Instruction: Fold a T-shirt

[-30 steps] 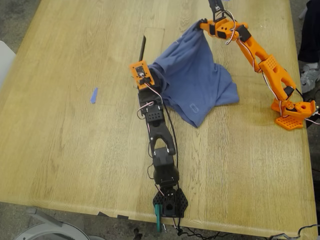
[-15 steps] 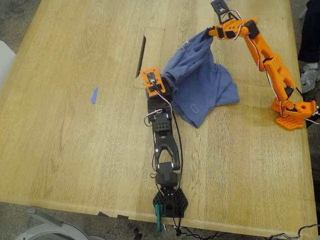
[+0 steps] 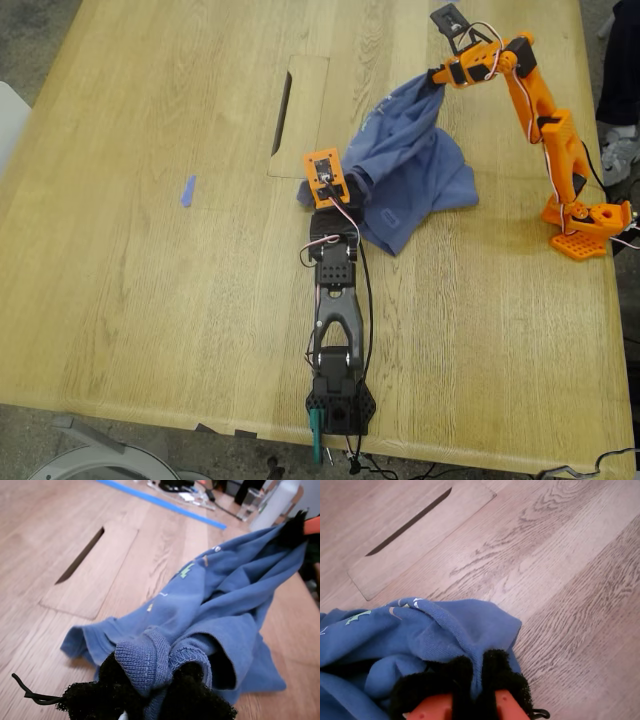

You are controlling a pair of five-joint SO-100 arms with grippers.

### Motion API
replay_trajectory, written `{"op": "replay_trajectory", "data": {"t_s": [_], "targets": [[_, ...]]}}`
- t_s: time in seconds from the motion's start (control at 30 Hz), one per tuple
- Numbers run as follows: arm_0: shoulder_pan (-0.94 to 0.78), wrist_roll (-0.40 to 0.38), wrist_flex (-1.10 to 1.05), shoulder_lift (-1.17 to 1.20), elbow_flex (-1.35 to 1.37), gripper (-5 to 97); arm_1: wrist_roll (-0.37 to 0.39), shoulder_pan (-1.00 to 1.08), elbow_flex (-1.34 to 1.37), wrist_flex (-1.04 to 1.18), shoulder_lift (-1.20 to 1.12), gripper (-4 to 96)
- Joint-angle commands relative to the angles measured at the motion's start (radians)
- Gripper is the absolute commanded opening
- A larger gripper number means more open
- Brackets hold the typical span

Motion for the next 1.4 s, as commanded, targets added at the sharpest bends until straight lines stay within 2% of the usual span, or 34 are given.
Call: {"op": "replay_trajectory", "data": {"t_s": [0.0,0.23,0.43,0.77,1.03,1.37], "targets": [[0.009,-0.014,0.051,0.124,-0.011,0,0.005,-0.023,0.210,-0.003,0.198,1.9],[0.041,-0.029,0.072,0.109,0.006,0,0.018,-0.083,1.017,-0.127,0.649,1.9],[0.089,-0.040,0.037,0.123,0.104,0,0.021,-0.074,1.471,-0.288,0.888,2.2],[0.158,-0.057,-0.095,0.029,0.256,0,0.025,-0.044,1.864,-0.584,1.003,2.7],[0.249,-0.057,-0.107,0.009,0.373,0,0.032,-0.057,2.160,-0.736,1.104,2.5],[0.393,-0.078,-0.051,0.071,0.445,0,0.031,-0.087,2.342,-0.624,1.287,3.0]]}}
